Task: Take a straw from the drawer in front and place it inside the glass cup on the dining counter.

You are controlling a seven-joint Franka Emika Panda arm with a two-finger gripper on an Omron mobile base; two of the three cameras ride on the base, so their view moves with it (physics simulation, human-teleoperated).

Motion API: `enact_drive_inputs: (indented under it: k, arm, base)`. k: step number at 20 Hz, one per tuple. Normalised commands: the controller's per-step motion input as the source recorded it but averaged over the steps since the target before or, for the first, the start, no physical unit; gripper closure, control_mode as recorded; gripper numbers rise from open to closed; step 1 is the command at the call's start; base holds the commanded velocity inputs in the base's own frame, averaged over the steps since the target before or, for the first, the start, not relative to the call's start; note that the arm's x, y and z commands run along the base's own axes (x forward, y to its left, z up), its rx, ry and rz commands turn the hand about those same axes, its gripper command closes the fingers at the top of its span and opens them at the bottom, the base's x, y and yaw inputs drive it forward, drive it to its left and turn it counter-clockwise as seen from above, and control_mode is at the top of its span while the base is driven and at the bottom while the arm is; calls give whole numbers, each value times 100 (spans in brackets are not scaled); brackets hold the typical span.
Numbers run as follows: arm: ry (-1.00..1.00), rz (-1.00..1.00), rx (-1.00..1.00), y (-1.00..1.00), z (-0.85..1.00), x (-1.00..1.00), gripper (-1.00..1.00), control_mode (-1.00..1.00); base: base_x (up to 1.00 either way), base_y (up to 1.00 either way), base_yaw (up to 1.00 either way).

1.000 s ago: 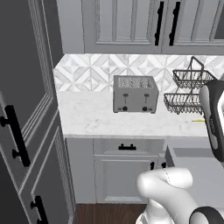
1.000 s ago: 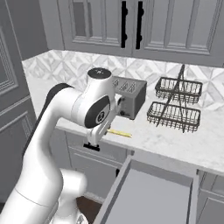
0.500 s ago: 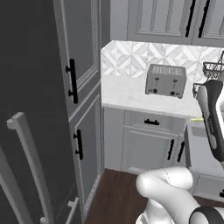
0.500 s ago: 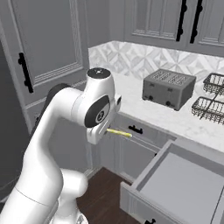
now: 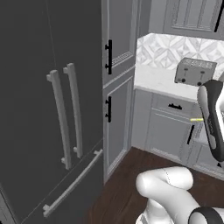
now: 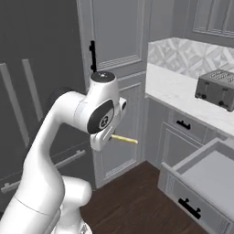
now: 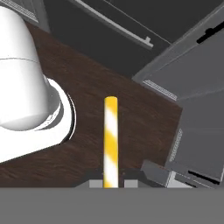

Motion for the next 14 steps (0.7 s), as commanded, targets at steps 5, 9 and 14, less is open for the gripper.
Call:
enact_drive_inputs:
  k: [5,9,14]
  arm:
    - [0,0,0,0,0,0,100,100]
    - [0,0,0,0,0,0,100,100]
    - [0,0,0,0,0,0,100,100]
  base:
    - [-89,-24,59]
    - [-85,-20,62]
    - [-85,-2,61]
